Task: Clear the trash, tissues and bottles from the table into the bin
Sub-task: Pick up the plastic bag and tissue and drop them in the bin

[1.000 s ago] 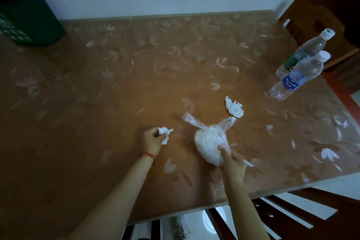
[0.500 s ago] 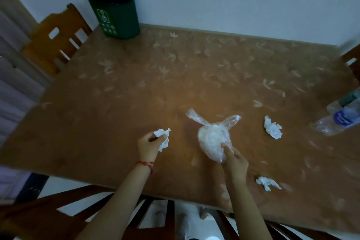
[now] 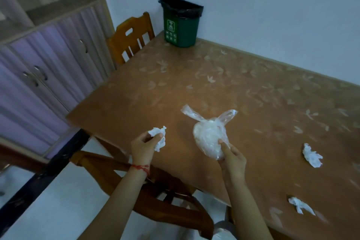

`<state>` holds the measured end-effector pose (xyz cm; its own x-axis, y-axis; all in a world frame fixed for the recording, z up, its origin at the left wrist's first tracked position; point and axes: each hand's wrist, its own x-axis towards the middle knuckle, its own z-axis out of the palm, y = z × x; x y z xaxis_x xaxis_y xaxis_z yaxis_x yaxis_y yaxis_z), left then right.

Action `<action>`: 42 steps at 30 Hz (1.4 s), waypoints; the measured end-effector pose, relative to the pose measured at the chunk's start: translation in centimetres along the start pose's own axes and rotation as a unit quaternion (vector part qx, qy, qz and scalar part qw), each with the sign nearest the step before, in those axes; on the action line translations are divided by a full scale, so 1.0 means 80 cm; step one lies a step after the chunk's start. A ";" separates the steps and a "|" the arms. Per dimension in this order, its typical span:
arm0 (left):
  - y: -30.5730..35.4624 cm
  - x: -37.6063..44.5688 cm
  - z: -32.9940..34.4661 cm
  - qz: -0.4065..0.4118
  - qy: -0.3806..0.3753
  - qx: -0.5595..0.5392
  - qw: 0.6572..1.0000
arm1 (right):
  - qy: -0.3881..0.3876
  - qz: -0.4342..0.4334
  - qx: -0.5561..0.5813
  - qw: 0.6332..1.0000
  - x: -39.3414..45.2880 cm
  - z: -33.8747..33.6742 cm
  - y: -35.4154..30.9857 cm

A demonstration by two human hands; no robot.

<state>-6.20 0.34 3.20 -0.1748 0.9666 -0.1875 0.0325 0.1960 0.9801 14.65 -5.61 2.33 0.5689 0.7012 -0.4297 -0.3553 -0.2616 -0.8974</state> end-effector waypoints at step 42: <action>-0.092 -0.231 -0.496 -0.057 0.581 -0.121 0.803 | -0.505 0.076 -0.267 0.817 -0.342 0.383 0.200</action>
<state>-42.27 -25.55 2.08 -0.9676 0.1107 -0.2268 -0.2163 0.0987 0.9713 -29.31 -8.67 2.84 -0.4497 0.7527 -0.4808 0.1627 -0.4603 -0.8727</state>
